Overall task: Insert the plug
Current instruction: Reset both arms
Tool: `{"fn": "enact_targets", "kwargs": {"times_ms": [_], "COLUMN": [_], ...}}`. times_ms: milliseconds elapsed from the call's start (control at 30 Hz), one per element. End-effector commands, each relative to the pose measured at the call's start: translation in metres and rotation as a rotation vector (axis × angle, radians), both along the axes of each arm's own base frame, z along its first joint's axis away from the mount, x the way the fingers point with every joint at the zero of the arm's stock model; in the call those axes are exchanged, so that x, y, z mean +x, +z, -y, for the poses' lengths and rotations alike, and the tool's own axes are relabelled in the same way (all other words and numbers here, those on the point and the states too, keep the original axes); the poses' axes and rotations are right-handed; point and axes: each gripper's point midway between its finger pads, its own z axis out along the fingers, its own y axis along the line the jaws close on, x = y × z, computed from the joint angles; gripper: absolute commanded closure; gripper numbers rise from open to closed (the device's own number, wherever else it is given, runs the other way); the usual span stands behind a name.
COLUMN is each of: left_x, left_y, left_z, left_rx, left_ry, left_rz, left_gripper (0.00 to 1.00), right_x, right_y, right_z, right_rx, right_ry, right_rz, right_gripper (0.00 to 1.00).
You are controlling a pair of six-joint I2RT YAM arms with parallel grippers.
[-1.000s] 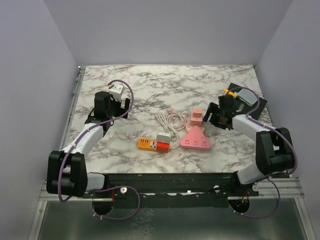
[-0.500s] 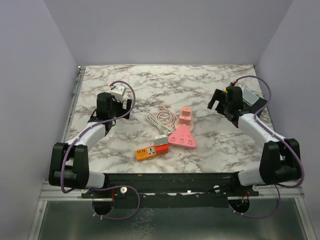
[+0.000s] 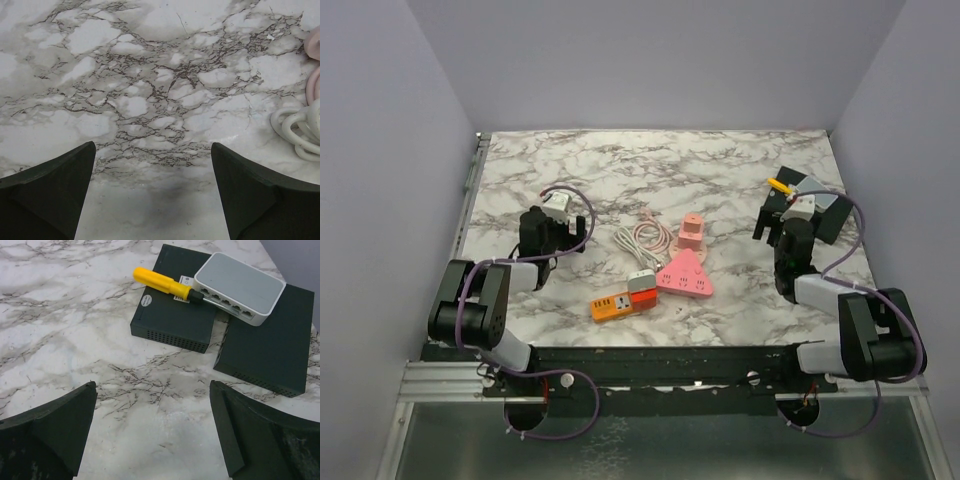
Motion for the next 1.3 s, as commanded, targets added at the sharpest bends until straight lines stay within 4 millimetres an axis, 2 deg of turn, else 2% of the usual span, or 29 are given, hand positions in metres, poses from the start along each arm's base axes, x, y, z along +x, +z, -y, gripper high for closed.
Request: {"fn": "enact_targets", "kwargs": {"times_ms": [0, 133, 233, 433, 567, 633, 733, 767, 800, 833, 867, 900, 1000, 1267], "left_x": [0.016, 0.012, 0.008, -0.001, 0.003, 0.005, 0.007, 0.005, 0.002, -0.005, -0.013, -0.013, 0.001, -0.001], "left_y": [0.017, 0.019, 0.026, 0.035, 0.039, 0.033, 0.029, 0.029, 0.033, 0.040, 0.032, 0.028, 0.022, 0.026], "left_z": [0.001, -0.003, -0.007, -0.031, -0.037, -0.037, -0.047, -0.052, -0.054, -0.053, -0.052, -0.051, -0.053, -0.053], "left_rx": [-0.059, -0.081, -0.086, 0.030, -0.005, -0.008, -0.013, -0.017, -0.026, -0.045, -0.037, -0.015, -0.019, -0.022], "left_ry": [0.015, 0.033, 0.043, 0.084, 0.112, 0.111, 0.175, 0.212, 0.221, 0.220, 0.220, 0.218, 0.235, 0.237], "left_rz": [0.126, 0.145, 0.176, 0.265, 0.308, 0.313, 0.297, 0.305, 0.349, 0.420, 0.391, 0.362, 0.323, 0.338], "left_gripper": [0.01, 0.01, 0.01, 0.01, 0.01, 0.01, 0.01, 0.01, 0.01, 0.01, 0.01, 0.01, 0.01, 0.01], "right_x": [0.004, 0.008, 0.009, 0.010, 0.010, 0.007, -0.009, -0.007, -0.003, 0.003, 0.007, 0.010, 0.012, 0.008], "right_y": [0.014, 0.020, 0.016, 0.012, 0.012, 0.015, 0.019, 0.017, 0.006, 0.006, 0.004, -0.002, 0.001, 0.001], "right_z": [0.013, 0.012, 0.013, 0.014, 0.014, 0.012, 0.006, 0.004, 0.005, 0.007, 0.010, 0.013, 0.016, 0.017], "right_rx": [-0.045, -0.030, -0.035, -0.038, -0.033, -0.034, -0.031, -0.032, -0.023, -0.019, -0.008, 0.041, 0.051, 0.048], "right_ry": [-0.043, -0.038, -0.038, -0.046, -0.034, -0.021, 0.025, 0.039, 0.056, 0.059, 0.063, 0.064, 0.076, 0.072], "right_rz": [0.141, 0.198, 0.202, 0.216, 0.217, 0.237, 0.298, 0.292, 0.260, 0.269, 0.246, 0.213, 0.230, 0.230], "right_gripper": [0.00, 0.00, 0.00, 0.00, 0.00, 0.00, 0.00, 0.00, 0.00, 0.00, 0.00, 0.00, 0.00, 0.00]}}
